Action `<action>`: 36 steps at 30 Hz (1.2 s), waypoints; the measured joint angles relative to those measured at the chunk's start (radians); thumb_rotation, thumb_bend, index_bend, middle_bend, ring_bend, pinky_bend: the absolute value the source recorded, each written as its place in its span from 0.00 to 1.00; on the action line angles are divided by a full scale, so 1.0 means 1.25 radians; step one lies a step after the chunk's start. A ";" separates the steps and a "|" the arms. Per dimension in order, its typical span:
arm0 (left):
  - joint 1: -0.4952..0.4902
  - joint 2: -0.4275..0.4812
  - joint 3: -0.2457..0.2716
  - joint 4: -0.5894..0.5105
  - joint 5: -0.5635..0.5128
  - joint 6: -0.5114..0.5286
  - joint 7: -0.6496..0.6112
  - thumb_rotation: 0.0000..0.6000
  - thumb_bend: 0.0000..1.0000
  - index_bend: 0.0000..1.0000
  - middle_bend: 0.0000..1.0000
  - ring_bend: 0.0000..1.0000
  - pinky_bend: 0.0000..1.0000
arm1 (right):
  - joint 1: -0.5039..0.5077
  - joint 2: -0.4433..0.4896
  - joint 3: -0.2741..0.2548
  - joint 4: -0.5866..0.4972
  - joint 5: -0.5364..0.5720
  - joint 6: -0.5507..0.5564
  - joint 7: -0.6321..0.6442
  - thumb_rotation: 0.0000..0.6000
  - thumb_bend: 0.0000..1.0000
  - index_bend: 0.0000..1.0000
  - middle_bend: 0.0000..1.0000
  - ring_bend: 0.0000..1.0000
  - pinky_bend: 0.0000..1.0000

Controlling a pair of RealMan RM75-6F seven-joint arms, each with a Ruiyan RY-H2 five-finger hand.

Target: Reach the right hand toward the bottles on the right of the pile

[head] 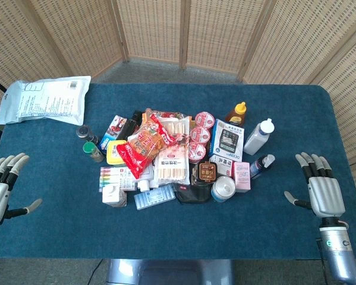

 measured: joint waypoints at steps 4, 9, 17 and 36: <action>-0.005 -0.004 0.000 0.000 0.001 -0.006 0.000 0.90 0.22 0.00 0.00 0.00 0.00 | 0.002 -0.005 0.001 0.001 0.006 -0.006 0.004 0.86 0.23 0.00 0.00 0.00 0.00; -0.009 -0.004 0.002 0.000 0.004 -0.014 -0.002 0.90 0.22 0.00 0.00 0.00 0.00 | 0.003 -0.013 -0.001 0.015 0.010 -0.017 0.032 0.86 0.23 0.00 0.00 0.00 0.00; -0.016 0.003 0.008 -0.011 0.003 -0.030 0.002 0.90 0.22 0.00 0.00 0.00 0.00 | 0.010 -0.034 -0.002 0.061 0.003 -0.042 0.147 0.87 0.23 0.00 0.00 0.00 0.00; 0.001 0.033 0.017 -0.059 0.035 0.010 0.027 0.89 0.22 0.00 0.00 0.00 0.00 | 0.112 -0.113 0.008 0.261 -0.031 -0.201 0.461 0.87 0.22 0.00 0.00 0.00 0.00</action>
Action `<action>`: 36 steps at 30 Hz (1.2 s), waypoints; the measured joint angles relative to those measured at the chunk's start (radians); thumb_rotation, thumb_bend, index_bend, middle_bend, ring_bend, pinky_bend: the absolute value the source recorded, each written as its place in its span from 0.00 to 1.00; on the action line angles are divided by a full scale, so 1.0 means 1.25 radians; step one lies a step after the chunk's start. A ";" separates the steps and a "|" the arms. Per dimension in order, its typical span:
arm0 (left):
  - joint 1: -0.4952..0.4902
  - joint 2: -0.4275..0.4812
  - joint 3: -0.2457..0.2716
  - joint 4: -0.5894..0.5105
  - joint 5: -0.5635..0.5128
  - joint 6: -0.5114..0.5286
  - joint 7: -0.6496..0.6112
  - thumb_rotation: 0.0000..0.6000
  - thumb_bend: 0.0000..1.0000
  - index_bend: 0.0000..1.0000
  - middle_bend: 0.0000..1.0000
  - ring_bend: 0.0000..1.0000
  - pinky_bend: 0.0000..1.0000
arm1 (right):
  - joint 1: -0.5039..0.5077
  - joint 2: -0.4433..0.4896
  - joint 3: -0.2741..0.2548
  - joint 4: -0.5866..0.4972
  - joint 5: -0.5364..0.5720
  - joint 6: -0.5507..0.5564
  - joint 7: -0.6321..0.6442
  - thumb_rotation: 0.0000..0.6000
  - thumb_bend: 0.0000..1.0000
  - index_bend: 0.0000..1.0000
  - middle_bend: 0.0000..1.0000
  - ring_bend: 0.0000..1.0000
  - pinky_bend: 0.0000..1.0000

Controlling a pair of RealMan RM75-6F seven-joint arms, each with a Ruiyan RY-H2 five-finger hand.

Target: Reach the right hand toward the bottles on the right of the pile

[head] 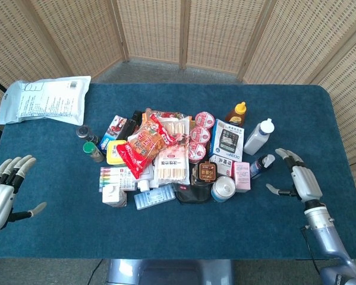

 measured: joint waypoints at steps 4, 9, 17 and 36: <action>0.004 0.014 0.000 -0.013 0.010 0.013 -0.003 0.89 0.22 0.00 0.00 0.00 0.00 | 0.017 -0.020 0.000 0.036 -0.001 -0.024 0.022 0.86 0.22 0.00 0.00 0.00 0.00; 0.009 0.026 0.001 -0.024 0.017 0.023 -0.005 0.89 0.22 0.00 0.00 0.00 0.00 | 0.035 -0.043 -0.001 0.076 -0.001 -0.047 0.058 0.86 0.22 0.00 0.00 0.00 0.00; 0.013 0.031 0.001 -0.031 0.015 0.026 0.001 0.89 0.22 0.00 0.00 0.00 0.00 | 0.060 -0.071 -0.007 0.122 -0.006 -0.074 0.090 0.88 0.22 0.00 0.00 0.00 0.00; 0.031 0.036 0.005 -0.033 0.012 0.044 0.003 0.89 0.22 0.00 0.00 0.00 0.00 | 0.119 -0.127 -0.001 0.204 0.002 -0.135 0.145 1.00 0.22 0.17 0.52 0.27 0.00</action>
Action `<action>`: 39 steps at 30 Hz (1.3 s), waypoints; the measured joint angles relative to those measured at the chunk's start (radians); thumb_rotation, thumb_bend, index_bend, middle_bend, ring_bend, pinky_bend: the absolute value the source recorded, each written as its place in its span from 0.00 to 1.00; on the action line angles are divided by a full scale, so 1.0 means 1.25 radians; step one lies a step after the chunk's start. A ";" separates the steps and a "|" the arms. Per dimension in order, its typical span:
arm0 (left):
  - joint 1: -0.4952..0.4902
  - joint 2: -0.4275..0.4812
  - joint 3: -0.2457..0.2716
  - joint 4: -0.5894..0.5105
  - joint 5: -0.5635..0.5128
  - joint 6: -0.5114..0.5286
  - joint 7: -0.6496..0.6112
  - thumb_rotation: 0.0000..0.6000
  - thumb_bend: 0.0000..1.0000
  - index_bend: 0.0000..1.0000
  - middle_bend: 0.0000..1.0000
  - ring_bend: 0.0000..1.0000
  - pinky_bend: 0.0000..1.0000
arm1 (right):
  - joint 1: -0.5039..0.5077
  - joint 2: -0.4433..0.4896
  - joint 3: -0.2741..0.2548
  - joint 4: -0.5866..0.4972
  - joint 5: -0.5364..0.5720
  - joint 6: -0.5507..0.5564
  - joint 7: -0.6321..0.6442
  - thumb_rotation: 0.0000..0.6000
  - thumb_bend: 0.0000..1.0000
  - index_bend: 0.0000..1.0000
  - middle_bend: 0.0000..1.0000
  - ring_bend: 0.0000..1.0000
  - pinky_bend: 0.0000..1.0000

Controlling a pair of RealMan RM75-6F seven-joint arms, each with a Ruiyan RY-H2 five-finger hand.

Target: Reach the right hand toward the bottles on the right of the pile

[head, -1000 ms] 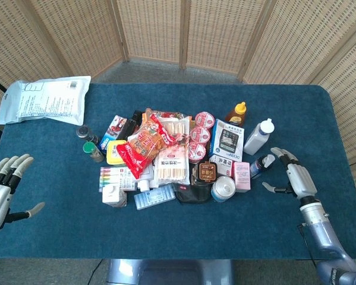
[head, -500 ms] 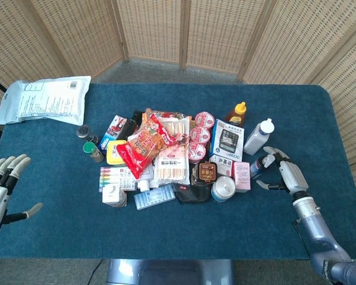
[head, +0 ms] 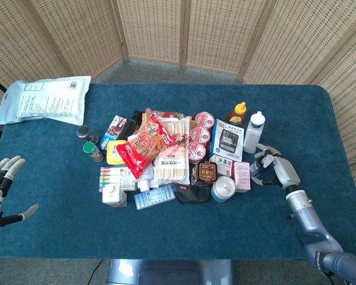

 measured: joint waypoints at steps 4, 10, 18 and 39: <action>-0.001 -0.002 -0.001 0.001 -0.003 -0.003 0.001 0.88 0.22 0.00 0.00 0.00 0.00 | 0.002 -0.008 0.008 0.009 0.010 0.004 0.002 1.00 0.23 0.35 0.72 0.45 0.12; -0.004 -0.005 -0.004 0.005 -0.008 -0.010 -0.001 0.88 0.22 0.00 0.00 0.00 0.00 | -0.003 -0.016 0.013 0.021 0.024 0.014 0.003 1.00 0.25 0.53 0.93 0.74 0.39; -0.010 -0.011 -0.007 0.010 -0.012 -0.020 -0.001 0.89 0.22 0.00 0.00 0.00 0.00 | -0.012 -0.009 0.020 0.008 0.023 0.051 0.005 1.00 0.27 0.61 1.00 0.88 0.52; -0.028 -0.038 -0.007 0.036 0.007 -0.036 -0.022 0.89 0.22 0.00 0.00 0.00 0.00 | -0.015 0.270 0.130 -0.415 0.049 0.139 -0.129 1.00 0.27 0.61 1.00 0.90 0.53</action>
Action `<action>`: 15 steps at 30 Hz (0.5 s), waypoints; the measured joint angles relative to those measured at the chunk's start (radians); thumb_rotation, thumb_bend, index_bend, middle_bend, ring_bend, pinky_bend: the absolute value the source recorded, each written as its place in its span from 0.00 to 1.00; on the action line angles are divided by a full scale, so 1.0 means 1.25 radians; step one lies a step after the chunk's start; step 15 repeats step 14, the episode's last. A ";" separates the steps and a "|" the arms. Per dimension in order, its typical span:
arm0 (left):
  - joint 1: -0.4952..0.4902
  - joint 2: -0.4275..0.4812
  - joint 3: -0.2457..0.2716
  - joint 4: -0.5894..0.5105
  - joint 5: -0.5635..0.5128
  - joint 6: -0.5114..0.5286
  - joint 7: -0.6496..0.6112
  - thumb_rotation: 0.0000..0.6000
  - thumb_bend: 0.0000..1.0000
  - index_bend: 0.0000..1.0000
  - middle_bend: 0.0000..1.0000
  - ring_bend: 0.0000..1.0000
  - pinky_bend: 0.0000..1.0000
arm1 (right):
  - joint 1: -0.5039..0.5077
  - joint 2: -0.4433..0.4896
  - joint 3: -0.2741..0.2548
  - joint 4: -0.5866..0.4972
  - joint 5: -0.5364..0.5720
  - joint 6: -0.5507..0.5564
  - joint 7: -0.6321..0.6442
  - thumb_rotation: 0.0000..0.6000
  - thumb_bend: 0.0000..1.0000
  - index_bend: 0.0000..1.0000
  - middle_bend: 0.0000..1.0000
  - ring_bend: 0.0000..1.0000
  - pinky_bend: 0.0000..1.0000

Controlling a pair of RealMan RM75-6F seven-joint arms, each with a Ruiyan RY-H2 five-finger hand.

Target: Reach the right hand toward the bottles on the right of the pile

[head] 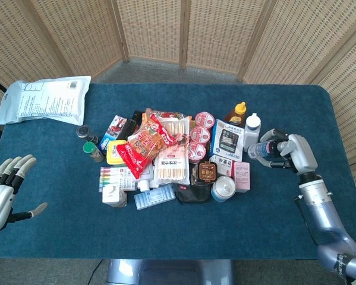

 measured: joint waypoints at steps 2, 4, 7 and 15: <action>-0.002 -0.001 -0.001 0.002 -0.001 -0.003 0.000 0.89 0.22 0.00 0.00 0.00 0.00 | 0.007 0.035 0.020 -0.047 0.008 0.001 -0.014 1.00 0.27 0.61 1.00 0.90 0.53; -0.004 -0.003 -0.001 0.003 -0.002 -0.006 -0.001 0.89 0.22 0.00 0.00 0.00 0.00 | 0.013 0.059 0.036 -0.084 0.015 0.001 -0.023 1.00 0.27 0.61 1.00 0.90 0.53; -0.006 -0.009 0.000 0.009 -0.004 -0.010 -0.004 0.89 0.22 0.00 0.00 0.00 0.00 | 0.024 0.090 0.059 -0.140 0.027 0.000 -0.044 1.00 0.27 0.61 1.00 0.90 0.53; -0.010 -0.019 -0.001 0.028 -0.008 -0.015 -0.018 0.88 0.22 0.00 0.00 0.00 0.00 | 0.047 0.127 0.086 -0.217 0.061 -0.009 -0.096 1.00 0.27 0.61 1.00 0.91 0.53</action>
